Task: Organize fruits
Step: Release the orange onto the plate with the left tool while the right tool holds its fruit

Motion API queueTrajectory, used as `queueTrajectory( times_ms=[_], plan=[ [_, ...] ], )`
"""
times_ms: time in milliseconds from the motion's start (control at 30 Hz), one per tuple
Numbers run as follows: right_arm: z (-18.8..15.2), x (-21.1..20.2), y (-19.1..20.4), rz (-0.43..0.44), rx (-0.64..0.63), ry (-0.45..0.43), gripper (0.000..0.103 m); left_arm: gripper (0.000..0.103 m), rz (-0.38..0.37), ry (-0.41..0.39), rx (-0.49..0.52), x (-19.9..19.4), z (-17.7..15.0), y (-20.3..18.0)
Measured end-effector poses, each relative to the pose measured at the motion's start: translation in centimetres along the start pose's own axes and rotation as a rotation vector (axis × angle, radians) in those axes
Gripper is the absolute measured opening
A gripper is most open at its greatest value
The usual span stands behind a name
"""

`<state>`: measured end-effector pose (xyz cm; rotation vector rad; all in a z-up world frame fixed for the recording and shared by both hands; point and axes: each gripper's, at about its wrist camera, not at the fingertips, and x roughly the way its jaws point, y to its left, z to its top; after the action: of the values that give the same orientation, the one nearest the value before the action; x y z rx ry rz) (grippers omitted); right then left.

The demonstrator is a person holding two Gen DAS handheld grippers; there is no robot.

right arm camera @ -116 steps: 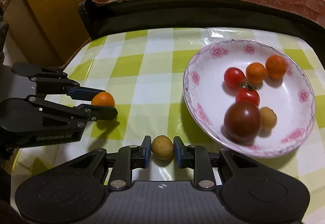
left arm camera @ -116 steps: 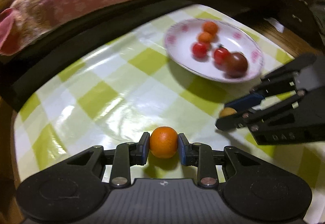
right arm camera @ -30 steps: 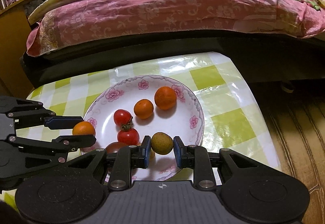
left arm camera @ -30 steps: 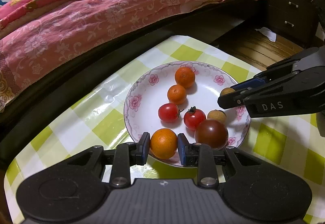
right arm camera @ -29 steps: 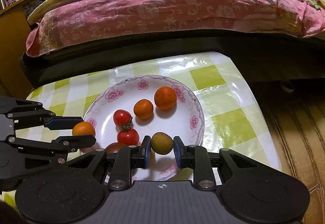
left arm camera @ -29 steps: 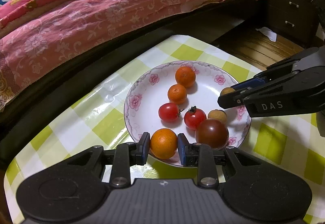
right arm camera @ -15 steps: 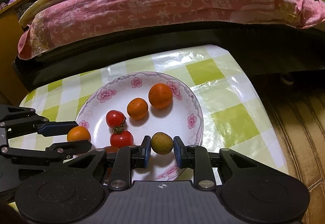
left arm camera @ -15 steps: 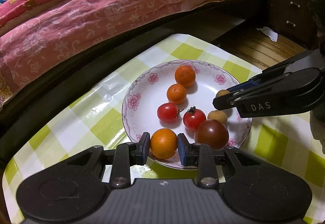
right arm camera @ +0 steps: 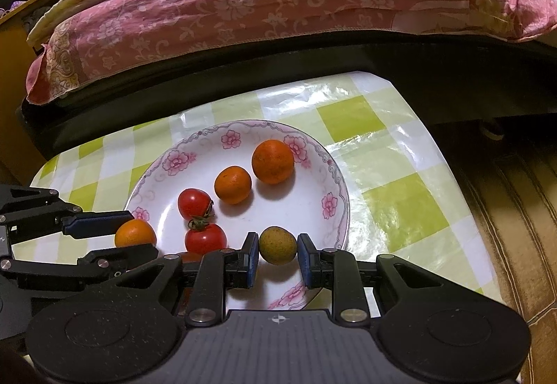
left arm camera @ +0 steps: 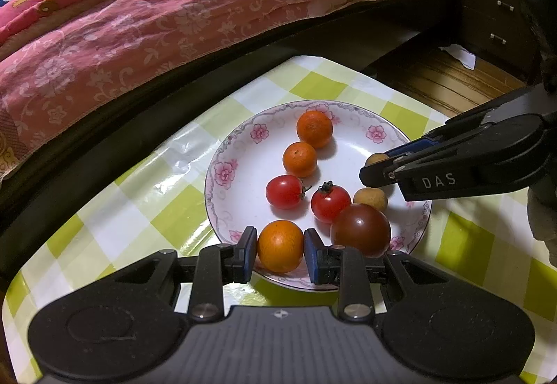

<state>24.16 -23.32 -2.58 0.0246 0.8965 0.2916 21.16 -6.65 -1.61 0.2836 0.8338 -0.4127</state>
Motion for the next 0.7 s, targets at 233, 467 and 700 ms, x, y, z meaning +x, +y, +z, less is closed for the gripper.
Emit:
queueTrajectory(
  times_ms=[233,467,700],
  plan=[
    [-0.02,0.18,0.05,-0.001,0.002,0.001,0.021,0.036,0.002,0.000,-0.001,0.09,0.06,-0.01],
    [0.02,0.39,0.09,-0.003,0.002,0.002,0.021,0.036,0.002,0.000,-0.004,0.07,0.12,-0.01],
    [0.04,0.70,0.15,-0.005,0.001,0.006,0.021,0.036,0.003,0.000,-0.006,0.24,0.20,0.02]
  ],
)
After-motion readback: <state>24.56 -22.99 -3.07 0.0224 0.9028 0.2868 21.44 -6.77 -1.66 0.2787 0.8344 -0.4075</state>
